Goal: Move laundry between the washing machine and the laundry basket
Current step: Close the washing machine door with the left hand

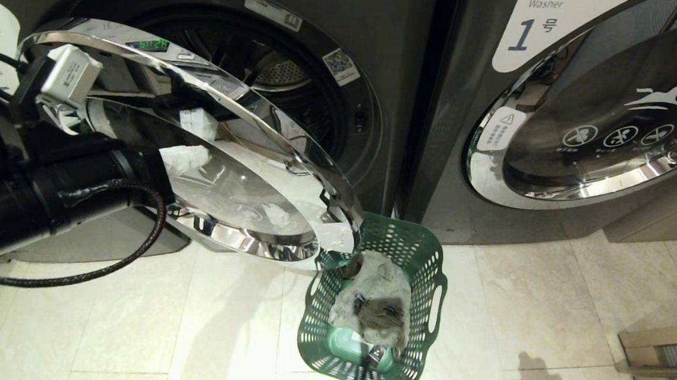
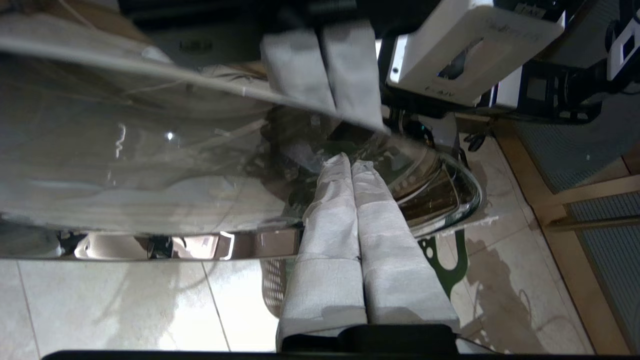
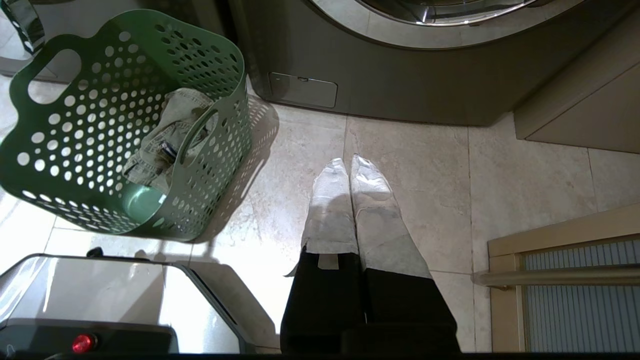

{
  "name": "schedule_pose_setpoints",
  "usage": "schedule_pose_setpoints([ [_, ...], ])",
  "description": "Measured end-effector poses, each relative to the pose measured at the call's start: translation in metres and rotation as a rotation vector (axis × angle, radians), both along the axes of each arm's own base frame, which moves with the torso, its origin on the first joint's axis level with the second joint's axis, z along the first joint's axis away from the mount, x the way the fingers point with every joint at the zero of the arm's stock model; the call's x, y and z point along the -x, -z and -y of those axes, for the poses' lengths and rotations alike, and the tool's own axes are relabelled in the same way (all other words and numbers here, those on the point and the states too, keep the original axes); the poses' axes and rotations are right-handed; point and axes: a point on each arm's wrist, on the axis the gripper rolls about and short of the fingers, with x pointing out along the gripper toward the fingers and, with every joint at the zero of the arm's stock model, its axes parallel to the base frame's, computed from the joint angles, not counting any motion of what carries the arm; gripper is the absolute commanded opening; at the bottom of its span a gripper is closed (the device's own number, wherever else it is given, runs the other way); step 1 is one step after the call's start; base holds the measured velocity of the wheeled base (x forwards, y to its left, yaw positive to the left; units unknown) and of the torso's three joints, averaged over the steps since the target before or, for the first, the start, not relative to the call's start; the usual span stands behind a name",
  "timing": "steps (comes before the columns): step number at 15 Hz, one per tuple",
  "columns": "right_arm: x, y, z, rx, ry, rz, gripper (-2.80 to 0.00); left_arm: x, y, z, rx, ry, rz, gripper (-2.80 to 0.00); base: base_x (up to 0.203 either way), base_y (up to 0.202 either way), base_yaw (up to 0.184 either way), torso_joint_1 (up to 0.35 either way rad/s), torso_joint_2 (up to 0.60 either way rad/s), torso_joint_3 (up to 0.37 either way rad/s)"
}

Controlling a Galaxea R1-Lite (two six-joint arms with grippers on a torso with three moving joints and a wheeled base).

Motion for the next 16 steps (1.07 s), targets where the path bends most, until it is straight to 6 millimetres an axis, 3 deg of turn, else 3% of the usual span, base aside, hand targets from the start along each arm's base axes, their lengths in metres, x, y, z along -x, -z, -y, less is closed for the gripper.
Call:
schedule_pose_setpoints([
  [8,0.000,0.000,0.000,-0.001,0.002,0.000,-2.80,0.002,-0.042,0.032,0.045,0.123,0.116,-2.80,0.000,0.000,0.000,0.000,0.00,0.000],
  [11,0.000,0.000,0.000,-0.006,0.001,0.000,-2.80,-0.010,-0.044,0.042,0.044,0.131,0.117,-2.80,0.000,0.000,0.000,0.000,0.00,0.000],
  [16,0.000,0.000,0.000,-0.009,0.003,0.000,-2.80,-0.027,-0.024,0.071,0.008,0.204,0.063,-2.80,0.000,0.000,0.000,0.000,0.00,0.000],
])
